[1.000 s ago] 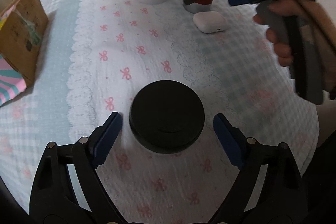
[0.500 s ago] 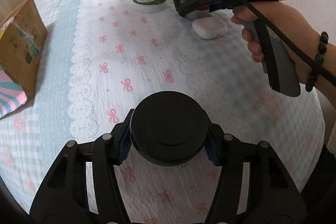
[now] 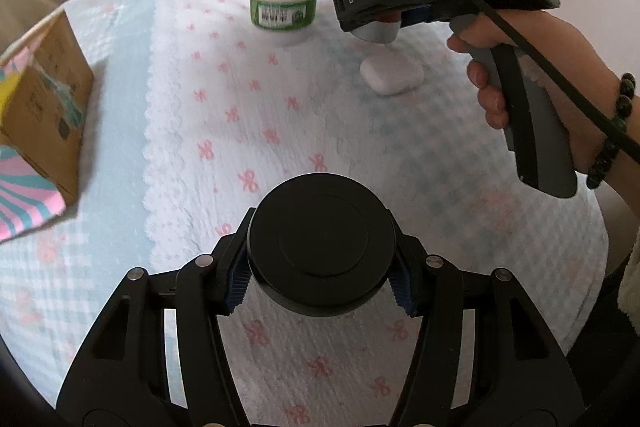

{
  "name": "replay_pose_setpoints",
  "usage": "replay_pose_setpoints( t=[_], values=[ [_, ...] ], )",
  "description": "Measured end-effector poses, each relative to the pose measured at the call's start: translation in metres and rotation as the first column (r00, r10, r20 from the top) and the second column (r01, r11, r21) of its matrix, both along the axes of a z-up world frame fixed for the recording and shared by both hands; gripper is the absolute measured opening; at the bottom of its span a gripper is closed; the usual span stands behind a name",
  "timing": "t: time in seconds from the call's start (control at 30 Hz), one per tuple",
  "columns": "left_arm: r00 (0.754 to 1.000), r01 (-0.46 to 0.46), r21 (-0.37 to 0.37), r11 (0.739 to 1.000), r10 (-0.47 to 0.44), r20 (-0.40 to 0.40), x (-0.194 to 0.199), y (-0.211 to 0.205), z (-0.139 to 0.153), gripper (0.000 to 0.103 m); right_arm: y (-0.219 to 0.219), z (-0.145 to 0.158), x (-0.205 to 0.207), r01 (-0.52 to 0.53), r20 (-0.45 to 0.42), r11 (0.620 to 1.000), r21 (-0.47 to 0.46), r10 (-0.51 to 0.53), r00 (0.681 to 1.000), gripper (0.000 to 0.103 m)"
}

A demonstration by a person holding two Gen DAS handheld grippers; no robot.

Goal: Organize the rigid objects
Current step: 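Grasp the black round jar with left tool while right tool grasps red-lidded jar, then carry both jars into the cardboard box and open both tools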

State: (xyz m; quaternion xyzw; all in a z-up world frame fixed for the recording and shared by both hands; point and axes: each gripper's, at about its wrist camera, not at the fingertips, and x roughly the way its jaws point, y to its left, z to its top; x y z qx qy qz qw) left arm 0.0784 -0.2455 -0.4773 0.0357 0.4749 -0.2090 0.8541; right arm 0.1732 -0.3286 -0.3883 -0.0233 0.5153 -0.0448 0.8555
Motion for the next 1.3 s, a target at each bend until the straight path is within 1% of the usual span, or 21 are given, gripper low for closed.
replay_pose_setpoints(
  t=[0.13, 0.2, 0.23, 0.3, 0.33, 0.37, 0.47, 0.57, 0.6, 0.63, 0.7, 0.73, 0.77, 0.87, 0.97, 1.1, 1.2, 1.3],
  values=[
    [1.000, -0.019, -0.007, 1.000, 0.019, 0.023, 0.004, 0.005, 0.029, 0.054, 0.002, 0.031, -0.006, 0.007, 0.015, 1.000, 0.003, -0.007, 1.000, 0.049],
    [0.998, -0.037, -0.012, 0.999, 0.038, 0.045, 0.005, 0.010, 0.053, 0.054, 0.003, 0.055, -0.010, 0.014, 0.025, 1.000, 0.013, -0.015, 1.000, 0.049],
    [0.997, -0.044, -0.013, 0.999, 0.045, 0.055, 0.006, 0.012, 0.063, 0.054, 0.004, 0.071, -0.013, 0.017, 0.033, 1.000, 0.016, -0.018, 0.999, 0.049],
    [0.994, -0.064, -0.026, 0.998, 0.066, 0.084, 0.007, 0.020, 0.094, 0.054, 0.009, 0.099, -0.019, 0.019, 0.050, 1.000, 0.015, -0.020, 0.999, 0.049],
    [0.993, -0.070, -0.030, 0.997, 0.073, 0.092, 0.007, 0.023, 0.104, 0.054, 0.011, 0.112, -0.022, 0.020, 0.058, 1.000, 0.016, -0.021, 0.998, 0.049],
    [0.991, -0.082, -0.036, 0.996, 0.086, 0.107, 0.007, 0.028, 0.122, 0.054, 0.013, 0.129, -0.025, 0.021, 0.067, 1.000, 0.021, -0.022, 0.998, 0.049],
    [0.984, -0.107, -0.049, 0.993, 0.113, 0.135, 0.007, 0.039, 0.161, 0.054, 0.025, 0.177, -0.036, 0.009, 0.091, 1.000, 0.024, -0.011, 0.996, 0.049],
    [0.973, -0.142, -0.072, 0.987, 0.152, 0.172, -0.004, 0.058, 0.213, 0.054, 0.039, 0.226, -0.052, -0.010, 0.127, 0.999, 0.038, 0.005, 0.992, 0.049],
    [0.970, -0.153, -0.079, 0.985, 0.165, 0.177, -0.006, 0.063, 0.226, 0.054, 0.044, 0.240, -0.057, -0.014, 0.137, 0.999, 0.043, 0.008, 0.991, 0.049],
    [0.967, -0.167, -0.087, 0.982, 0.180, 0.179, -0.005, 0.068, 0.237, 0.054, 0.050, 0.260, -0.064, -0.020, 0.149, 0.998, 0.054, 0.012, 0.989, 0.049],
    [0.960, -0.202, -0.093, 0.975, 0.216, 0.178, -0.011, 0.082, 0.263, 0.054, 0.062, 0.284, -0.075, -0.037, 0.169, 0.998, 0.060, 0.026, 0.985, 0.049],
    [0.956, -0.219, -0.091, 0.972, 0.232, 0.181, -0.013, 0.089, 0.272, 0.054, 0.070, 0.300, -0.082, -0.044, 0.182, 0.997, 0.056, 0.033, 0.983, 0.049],
    [0.950, -0.236, -0.091, 0.968, 0.249, 0.186, -0.015, 0.096, 0.282, 0.054, 0.075, 0.309, -0.086, -0.047, 0.191, 0.997, 0.061, 0.035, 0.981, 0.049],
    [0.931, -0.290, -0.115, 0.950, 0.307, 0.197, -0.020, 0.126, 0.307, 0.054, 0.093, 0.332, -0.096, -0.082, 0.221, 0.991, 0.108, 0.057, 0.974, 0.049],
    [0.911, -0.339, -0.131, 0.932, 0.360, 0.202, -0.022, 0.157, 0.324, 0.054, 0.116, 0.346, -0.101, -0.124, 0.236, 0.985, 0.120, 0.093, 0.967, 0.049],
    [0.895, -0.380, -0.146, 0.913, 0.403, 0.193, -0.014, 0.202, 0.333, 0.054, 0.148, 0.354, -0.098, -0.162, 0.231, 0.978, 0.131, 0.129, 0.964, 0.049],
    [0.893, -0.390, -0.143, 0.909, 0.412, 0.183, -0.006, 0.236, 0.334, 0.054, 0.173, 0.353, -0.092, -0.183, 0.222, 0.974, 0.134, 0.151, 0.963, 0.049],
    [0.899, -0.383, -0.132, 0.914, 0.401, 0.174, 0.009, 0.271, 0.330, 0.054, 0.200, 0.345, -0.085, -0.187, 0.211, 0.971, 0.147, 0.154, 0.965, 0.049]
  ],
)
